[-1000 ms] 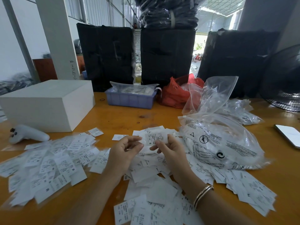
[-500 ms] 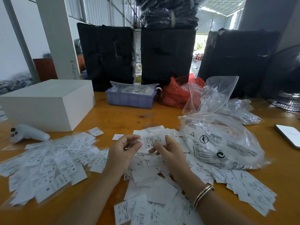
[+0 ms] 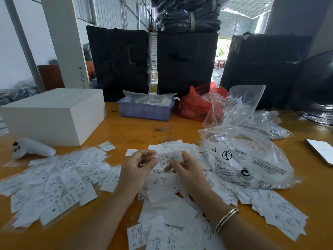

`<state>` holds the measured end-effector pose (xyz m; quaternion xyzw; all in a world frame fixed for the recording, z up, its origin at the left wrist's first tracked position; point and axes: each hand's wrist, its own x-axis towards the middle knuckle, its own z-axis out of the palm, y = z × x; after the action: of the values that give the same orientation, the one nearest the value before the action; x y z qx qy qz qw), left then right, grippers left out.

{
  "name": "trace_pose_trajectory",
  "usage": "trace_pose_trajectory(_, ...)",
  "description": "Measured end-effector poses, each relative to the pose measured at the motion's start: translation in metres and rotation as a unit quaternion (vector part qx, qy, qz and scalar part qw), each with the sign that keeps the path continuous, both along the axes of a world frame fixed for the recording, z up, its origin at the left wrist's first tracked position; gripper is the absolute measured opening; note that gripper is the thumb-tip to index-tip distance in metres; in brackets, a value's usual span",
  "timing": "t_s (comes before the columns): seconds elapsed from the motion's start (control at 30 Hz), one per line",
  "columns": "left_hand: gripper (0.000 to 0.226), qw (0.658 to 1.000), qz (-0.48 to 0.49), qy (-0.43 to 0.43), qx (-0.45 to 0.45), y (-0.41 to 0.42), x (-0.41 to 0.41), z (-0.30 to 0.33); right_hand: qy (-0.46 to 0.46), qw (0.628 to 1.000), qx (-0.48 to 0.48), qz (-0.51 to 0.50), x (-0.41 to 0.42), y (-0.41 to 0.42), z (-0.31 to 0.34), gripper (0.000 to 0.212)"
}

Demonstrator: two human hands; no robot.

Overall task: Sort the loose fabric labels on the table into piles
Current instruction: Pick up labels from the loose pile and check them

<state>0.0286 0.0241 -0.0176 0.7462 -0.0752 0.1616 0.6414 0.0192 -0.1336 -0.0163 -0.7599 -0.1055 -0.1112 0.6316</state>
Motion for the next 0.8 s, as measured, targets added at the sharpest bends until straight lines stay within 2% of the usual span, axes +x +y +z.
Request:
trace_pose_trajectory(0.43, 0.011, 0.999, -0.035, 0.018, 0.029, -0.0013, -0.0020, -0.0005, -0.005, 0.994, -0.107, 0.029, -0.0036, 0.0074, -0.0015, 0.016)
trace_pose_trajectory(0.63, 0.013, 0.999, -0.017, 0.029, 0.007, 0.0003, -0.0012, 0.0006, -0.044, 0.997, -0.043, -0.044, -0.0020, 0.0014, -0.0009, 0.021)
trace_pose_trajectory(0.8, 0.014, 0.999, -0.037, 0.030, 0.006, -0.0005, -0.0032, 0.0011, -0.085, 0.988, -0.131, -0.011, -0.0032, 0.0050, -0.0036, 0.018)
